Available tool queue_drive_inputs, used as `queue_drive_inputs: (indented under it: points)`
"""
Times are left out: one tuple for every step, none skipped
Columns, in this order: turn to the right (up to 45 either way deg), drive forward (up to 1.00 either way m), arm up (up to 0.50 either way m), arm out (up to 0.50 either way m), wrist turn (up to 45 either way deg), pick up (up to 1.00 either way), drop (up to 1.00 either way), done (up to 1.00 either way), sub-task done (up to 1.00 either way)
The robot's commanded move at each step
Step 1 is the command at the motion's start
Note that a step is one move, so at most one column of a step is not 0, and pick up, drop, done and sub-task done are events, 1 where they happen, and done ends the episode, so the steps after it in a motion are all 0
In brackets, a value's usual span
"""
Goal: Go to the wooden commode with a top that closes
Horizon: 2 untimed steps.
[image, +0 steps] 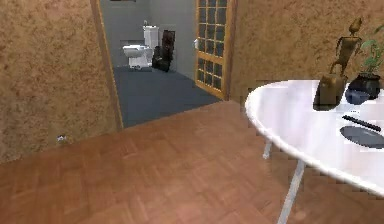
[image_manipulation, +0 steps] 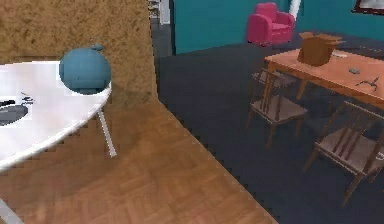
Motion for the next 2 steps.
queue_drive_inputs:
  points:
    - [-30.0,0.00,0.00,0.00,0.0,0.00,0.00,0.00,0.00]
    - [0.0,1.00,0.00,0.00,0.0,0.00,0.00,0.00,0.00]
